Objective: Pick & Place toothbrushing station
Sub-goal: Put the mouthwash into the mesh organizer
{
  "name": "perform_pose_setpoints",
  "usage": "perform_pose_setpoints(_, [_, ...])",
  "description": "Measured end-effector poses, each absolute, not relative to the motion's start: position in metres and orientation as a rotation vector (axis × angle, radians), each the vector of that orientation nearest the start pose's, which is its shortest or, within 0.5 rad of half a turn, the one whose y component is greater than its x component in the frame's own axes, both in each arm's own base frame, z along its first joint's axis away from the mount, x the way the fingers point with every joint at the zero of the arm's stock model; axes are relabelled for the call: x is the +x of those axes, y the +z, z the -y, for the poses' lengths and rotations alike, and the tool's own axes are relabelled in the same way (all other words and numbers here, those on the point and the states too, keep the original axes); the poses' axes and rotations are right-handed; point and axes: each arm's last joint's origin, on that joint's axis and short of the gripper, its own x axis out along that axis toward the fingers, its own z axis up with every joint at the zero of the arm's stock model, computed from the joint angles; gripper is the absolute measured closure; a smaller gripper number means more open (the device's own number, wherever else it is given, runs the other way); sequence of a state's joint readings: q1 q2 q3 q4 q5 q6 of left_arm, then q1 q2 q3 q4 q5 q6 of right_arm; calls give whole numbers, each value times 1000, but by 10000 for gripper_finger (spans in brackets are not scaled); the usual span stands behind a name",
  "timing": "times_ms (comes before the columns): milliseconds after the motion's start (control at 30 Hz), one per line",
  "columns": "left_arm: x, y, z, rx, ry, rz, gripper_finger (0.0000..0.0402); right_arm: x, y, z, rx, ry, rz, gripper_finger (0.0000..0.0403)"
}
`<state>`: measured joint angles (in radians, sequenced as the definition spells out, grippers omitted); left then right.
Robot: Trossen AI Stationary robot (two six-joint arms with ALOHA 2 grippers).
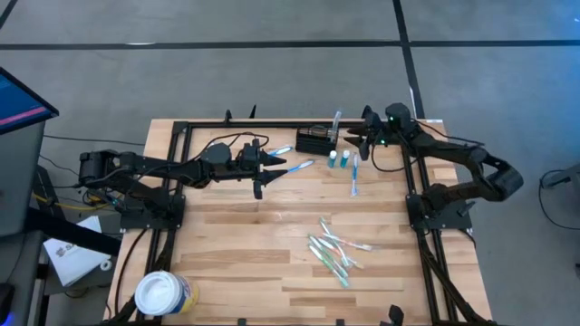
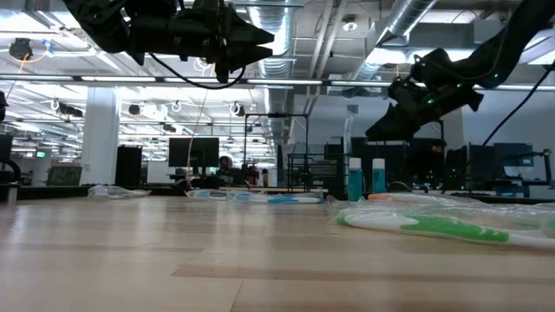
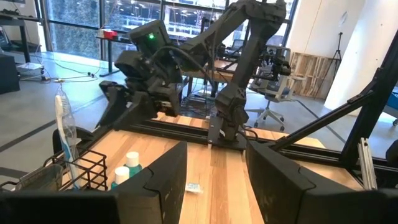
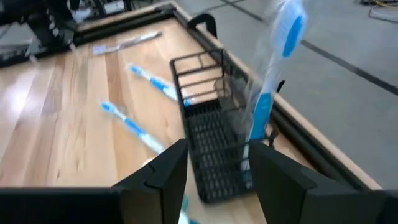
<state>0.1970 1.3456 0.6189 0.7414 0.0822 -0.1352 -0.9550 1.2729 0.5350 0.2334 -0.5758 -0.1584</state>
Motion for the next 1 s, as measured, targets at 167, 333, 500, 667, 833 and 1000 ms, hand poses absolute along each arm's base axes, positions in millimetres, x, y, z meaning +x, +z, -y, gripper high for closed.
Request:
perform_pose_setpoints(167, [276, 244, -53, -133, 114, 22, 245, 150, 189, 185, 237, -331, -445, 248])
perform_pose_setpoints(333, [276, 244, -53, -133, 114, 22, 245, 149, 183, 182, 262, -314, -502, 249])
perform_pose_setpoints(500, [276, 244, -53, -133, 114, 21, 245, 153, 181, 175, 256, -274, -535, 249])
perform_pose_setpoints(667, [276, 244, -53, -133, 114, 22, 245, 160, 180, 169, 214, -248, -553, 249])
perform_pose_setpoints(833, [276, 244, -53, -133, 114, 21, 245, 163, 177, 164, 161, -257, -608, 249])
perform_pose_setpoints(1000, [276, 244, -53, -133, 114, 21, 245, 164, 177, 162, 161, -246, -617, 249])
